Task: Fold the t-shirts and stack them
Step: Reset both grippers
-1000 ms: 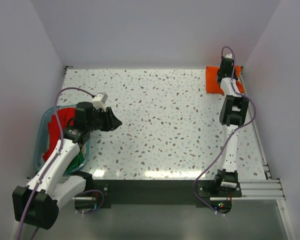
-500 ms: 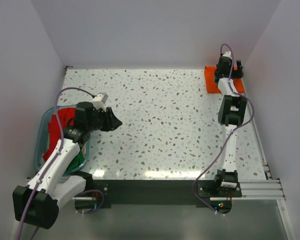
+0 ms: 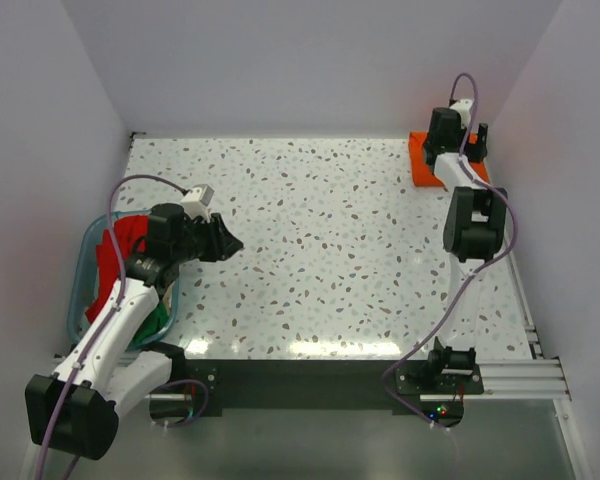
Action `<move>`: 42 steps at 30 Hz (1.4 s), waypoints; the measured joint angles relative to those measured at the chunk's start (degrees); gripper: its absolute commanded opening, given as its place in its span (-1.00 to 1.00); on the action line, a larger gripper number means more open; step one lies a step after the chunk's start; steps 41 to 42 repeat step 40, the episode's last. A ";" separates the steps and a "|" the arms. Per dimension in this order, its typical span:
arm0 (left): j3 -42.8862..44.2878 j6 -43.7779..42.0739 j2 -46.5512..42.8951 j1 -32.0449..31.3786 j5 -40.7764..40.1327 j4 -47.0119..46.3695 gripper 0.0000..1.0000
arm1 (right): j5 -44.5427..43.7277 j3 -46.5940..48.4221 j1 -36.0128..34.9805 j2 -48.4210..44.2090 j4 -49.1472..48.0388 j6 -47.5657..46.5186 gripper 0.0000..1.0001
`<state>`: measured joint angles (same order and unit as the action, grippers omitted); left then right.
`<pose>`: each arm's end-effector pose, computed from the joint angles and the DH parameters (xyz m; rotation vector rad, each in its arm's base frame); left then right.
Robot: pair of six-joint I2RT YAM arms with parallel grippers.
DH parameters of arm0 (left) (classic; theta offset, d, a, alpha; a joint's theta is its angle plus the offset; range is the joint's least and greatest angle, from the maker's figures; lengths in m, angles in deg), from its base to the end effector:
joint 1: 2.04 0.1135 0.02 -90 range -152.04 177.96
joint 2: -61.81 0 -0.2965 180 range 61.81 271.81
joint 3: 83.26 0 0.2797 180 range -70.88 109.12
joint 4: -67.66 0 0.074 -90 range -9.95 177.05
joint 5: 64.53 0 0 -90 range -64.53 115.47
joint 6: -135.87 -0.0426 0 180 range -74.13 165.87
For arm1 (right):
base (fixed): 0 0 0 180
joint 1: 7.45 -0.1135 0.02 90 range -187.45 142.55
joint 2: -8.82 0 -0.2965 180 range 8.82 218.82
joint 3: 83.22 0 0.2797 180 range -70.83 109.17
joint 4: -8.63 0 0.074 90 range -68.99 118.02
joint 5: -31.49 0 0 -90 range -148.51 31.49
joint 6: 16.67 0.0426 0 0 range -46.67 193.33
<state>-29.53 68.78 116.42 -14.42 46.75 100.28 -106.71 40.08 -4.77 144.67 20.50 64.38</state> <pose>0.2143 -0.0629 0.2882 0.0192 2.2073 -0.7509 0.5969 -0.0597 0.2169 0.4408 1.9184 -0.9652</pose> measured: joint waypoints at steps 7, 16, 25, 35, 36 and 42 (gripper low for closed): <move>0.00 -0.02 -0.48 0.37 -0.35 0.02 -0.16 | -0.39 -16.39 -3.43 -17.46 3.37 16.06 0.97; 0.00 -0.02 -1.27 0.48 -2.64 0.09 -0.15 | 5.38 -39.50 -21.18 -36.44 9.44 31.10 0.97; 0.00 -0.04 -1.33 0.74 -3.91 0.24 -0.14 | 16.83 -56.35 -40.81 -54.34 12.37 38.18 0.97; 0.00 -0.07 -1.38 0.74 -3.93 0.24 -0.14 | 29.97 -65.70 -43.69 -72.22 20.37 40.87 0.97; 0.00 -0.07 -1.38 0.74 -3.93 0.26 -0.14 | 30.40 -65.83 -43.60 -74.07 21.24 40.76 0.97; 0.00 -0.07 -1.44 0.74 -4.04 0.24 -0.14 | 31.65 -65.83 -43.60 -79.45 23.87 39.89 0.97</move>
